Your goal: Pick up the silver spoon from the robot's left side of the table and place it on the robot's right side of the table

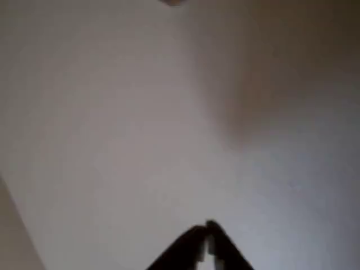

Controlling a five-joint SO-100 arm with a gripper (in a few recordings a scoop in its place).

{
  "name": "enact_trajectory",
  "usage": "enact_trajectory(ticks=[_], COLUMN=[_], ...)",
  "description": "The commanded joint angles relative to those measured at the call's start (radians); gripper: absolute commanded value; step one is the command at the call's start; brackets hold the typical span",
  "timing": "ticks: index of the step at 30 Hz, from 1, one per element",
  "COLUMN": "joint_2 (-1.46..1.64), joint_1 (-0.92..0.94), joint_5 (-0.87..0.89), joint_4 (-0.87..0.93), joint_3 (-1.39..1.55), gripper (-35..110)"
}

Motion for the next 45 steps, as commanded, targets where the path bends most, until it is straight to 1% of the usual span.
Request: enact_trajectory(ticks=[1, 3, 6, 12, 45], joint_2=[0.008, 0.008, 0.008, 0.006, 0.006], joint_1=[-0.002, -0.049, -0.044, 0.094, 0.095], joint_5=[-0.067, -0.109, -0.110, 0.002, 0.002], joint_4=[0.006, 0.006, 0.008, 0.008, 0.006], joint_3=[0.002, 0.002, 0.002, 0.002, 0.002], gripper=[-2, -2, -2, -2, -2])
